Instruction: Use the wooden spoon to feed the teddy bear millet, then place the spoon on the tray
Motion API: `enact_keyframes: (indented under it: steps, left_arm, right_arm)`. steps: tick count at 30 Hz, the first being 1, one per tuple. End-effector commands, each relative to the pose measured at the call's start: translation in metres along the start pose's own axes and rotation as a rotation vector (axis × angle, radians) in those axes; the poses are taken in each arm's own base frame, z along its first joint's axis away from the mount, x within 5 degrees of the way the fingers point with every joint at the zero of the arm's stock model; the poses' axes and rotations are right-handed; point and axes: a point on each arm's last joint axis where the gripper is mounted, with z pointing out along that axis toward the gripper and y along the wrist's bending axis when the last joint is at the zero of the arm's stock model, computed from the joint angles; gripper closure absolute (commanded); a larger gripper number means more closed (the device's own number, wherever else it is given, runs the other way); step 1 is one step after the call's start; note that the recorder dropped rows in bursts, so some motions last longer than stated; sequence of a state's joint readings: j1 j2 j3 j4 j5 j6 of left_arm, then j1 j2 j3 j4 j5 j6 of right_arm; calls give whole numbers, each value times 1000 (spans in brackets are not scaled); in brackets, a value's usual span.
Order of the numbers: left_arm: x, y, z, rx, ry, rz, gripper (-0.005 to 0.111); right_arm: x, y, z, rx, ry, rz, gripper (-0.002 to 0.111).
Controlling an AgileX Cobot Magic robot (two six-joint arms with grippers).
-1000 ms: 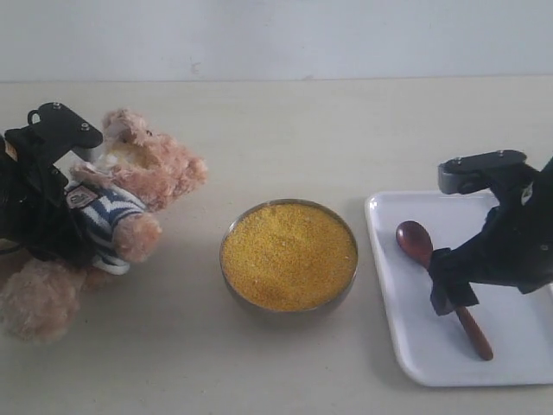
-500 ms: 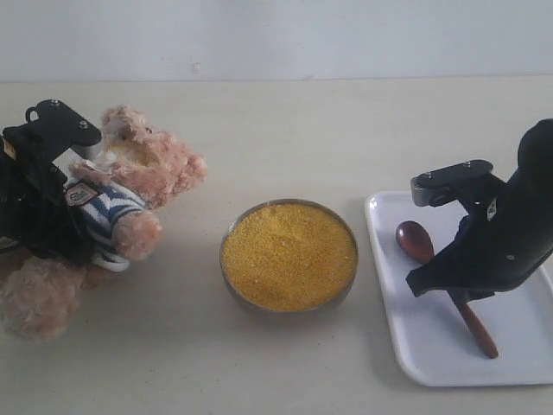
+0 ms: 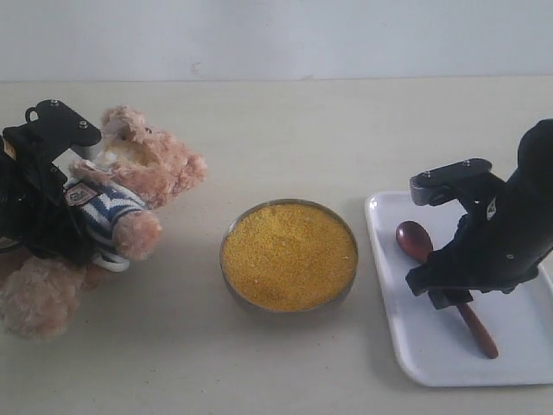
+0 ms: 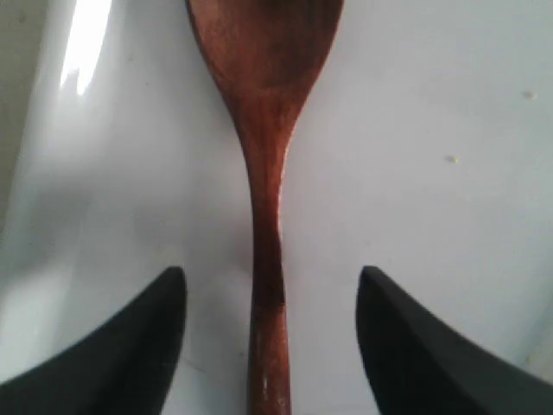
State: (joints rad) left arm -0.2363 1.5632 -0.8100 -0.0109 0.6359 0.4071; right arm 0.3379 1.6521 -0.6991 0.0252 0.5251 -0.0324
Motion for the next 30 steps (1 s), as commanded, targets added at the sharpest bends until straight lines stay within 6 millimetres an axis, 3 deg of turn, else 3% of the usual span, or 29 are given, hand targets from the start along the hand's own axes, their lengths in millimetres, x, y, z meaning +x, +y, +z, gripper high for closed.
enact_keyframes:
  steps: [1,8,10,12,19,23,26,30]
  left_arm:
    - [-1,-1,-3,-7,-19,-6,103]
    - [-1,-1,-3,-4,-14,-5,103]
    - [-1,-1,-4,-6,-17,-5,103]
    - [-1,-1,-4,-6,-17,-5,103]
    - [-2,-1,-4,-10,-27,-5,103]
    - [-2,-1,-4,-11,-31,-5,103]
    - [-2,-1,-4,-11,-31,-5,103]
    - [-2,-1,-4,-11,-31,-5,103]
  right_arm:
    - [-1,0,7,5,8,-14,54]
    - [2,-1,22,4,66,-10,64]
    - [2,0,18,4,62,-10,80]
    - [0,0,9,3,46,-15,107]
    - [-29,7,-50,6,-97,-208,109]
    - [-38,36,-76,59,-32,-458,109]
    - [-38,64,-88,209,-14,-637,109]
    - [-40,90,-98,553,21,-803,109]
